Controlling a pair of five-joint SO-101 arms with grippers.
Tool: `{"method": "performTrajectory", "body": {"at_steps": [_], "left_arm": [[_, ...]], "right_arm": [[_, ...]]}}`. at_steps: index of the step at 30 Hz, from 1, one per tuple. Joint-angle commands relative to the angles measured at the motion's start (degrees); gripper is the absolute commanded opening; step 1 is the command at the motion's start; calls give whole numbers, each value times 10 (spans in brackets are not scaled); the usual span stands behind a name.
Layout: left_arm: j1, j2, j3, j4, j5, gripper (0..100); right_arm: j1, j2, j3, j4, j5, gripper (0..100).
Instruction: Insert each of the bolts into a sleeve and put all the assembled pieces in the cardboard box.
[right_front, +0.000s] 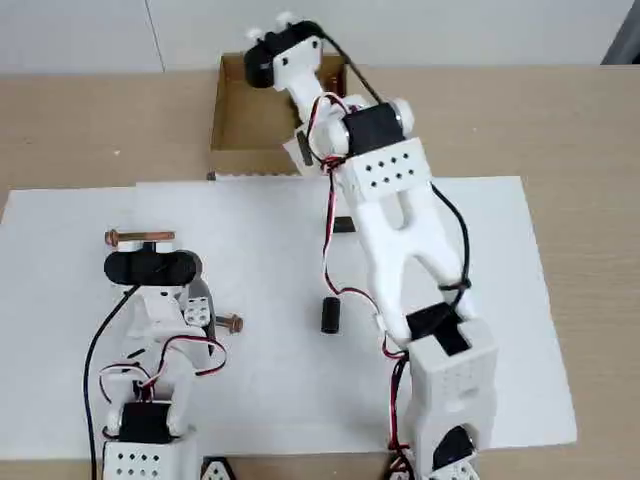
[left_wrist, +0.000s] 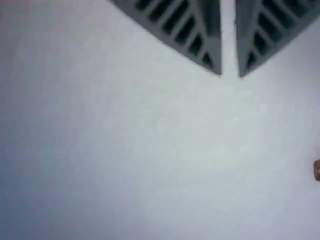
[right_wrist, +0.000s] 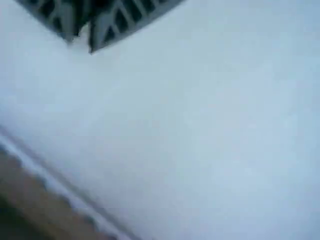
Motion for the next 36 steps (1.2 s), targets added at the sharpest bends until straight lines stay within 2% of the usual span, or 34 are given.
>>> {"method": "performTrajectory", "body": {"at_steps": [1,9,12,20,28,36], "left_arm": [[-2,-6,-2,-12,-2,6],[-2,-6,-2,-12,-2,6],[-2,-6,-2,-12,-1,6],[-2,-6,-2,-12,-1,6],[-2,-6,-2,-12,-1,6],[-2,-6,-2,-12,-1,6]], "right_arm": [[2,-60,-32,59,-42,3],[2,-135,14,88,-87,3],[2,-193,98,91,-92,3],[-7,-388,376,86,-174,4],[-24,-442,541,77,-274,5],[-78,-442,676,-44,-303,6]]}}
